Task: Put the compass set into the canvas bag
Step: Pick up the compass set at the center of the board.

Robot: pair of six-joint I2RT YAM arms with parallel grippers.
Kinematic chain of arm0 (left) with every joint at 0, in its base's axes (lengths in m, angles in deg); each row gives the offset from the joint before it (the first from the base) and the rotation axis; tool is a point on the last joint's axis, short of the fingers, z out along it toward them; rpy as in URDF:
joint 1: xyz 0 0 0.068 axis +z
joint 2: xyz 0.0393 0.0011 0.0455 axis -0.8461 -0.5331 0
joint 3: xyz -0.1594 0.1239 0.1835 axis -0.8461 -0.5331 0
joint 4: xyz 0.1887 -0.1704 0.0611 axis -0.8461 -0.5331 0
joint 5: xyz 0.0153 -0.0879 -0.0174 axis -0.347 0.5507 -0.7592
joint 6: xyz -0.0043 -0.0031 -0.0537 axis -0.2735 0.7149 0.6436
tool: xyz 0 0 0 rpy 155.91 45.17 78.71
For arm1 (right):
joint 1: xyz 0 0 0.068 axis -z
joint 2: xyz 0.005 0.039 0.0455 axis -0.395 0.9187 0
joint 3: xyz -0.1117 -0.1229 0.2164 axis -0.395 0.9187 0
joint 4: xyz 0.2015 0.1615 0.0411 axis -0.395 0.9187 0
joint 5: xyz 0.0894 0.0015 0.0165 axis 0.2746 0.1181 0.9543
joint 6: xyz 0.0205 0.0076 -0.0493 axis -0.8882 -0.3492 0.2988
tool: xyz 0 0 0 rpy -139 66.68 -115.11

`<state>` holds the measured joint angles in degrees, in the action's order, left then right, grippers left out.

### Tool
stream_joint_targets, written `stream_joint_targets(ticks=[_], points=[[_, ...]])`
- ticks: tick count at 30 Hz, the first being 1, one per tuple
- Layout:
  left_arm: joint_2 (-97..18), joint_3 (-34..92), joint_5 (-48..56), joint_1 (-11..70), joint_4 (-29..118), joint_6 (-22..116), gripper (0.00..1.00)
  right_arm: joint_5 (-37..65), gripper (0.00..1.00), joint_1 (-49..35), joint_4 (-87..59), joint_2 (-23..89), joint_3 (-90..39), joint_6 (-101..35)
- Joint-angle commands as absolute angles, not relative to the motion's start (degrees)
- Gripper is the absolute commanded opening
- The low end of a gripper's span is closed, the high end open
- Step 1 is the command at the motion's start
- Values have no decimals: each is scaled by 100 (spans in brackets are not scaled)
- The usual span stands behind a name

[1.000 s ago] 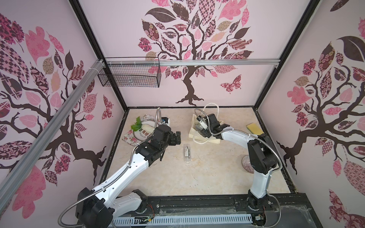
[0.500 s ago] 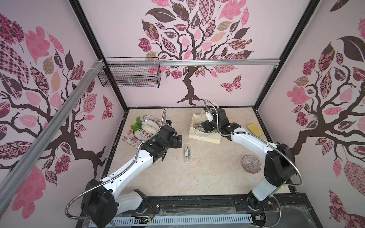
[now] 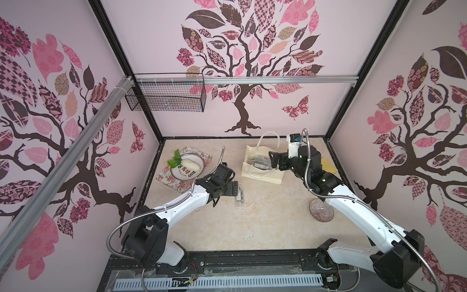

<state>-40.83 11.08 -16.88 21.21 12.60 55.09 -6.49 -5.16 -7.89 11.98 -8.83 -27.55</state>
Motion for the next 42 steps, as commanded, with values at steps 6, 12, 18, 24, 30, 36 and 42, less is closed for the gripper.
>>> stream_joint_targets(ticks=[6, 12, 18, 24, 30, 36, 42], points=[[-5105, 1706, -1423, 1608, 1043, 5851, 97, -1077, 100, -496, -589, 645, -469, -3292], [-5540, 1891, -1546, 1586, 912, 5915, 94, -1042, 100, -496, -720, 636, -328, -3308], [-5948, 2160, -1693, 1560, 754, 5922, 89, -1025, 100, -499, -835, 637, -253, -3293], [-6387, 2489, -1970, 1459, 346, 5866, 85, -1102, 100, -500, -844, 630, -143, -3247], [-6523, 2504, -1968, 1420, 291, 5838, 65, -1182, 100, -495, -940, 558, -15, -3196], [-6387, 2403, -2195, 1414, 396, 5875, 50, -1176, 100, -491, -949, 534, 30, -3191], [-5661, 2188, -2871, 1415, 773, 5744, 48, -1224, 100, -495, -973, 470, 95, -3209]])
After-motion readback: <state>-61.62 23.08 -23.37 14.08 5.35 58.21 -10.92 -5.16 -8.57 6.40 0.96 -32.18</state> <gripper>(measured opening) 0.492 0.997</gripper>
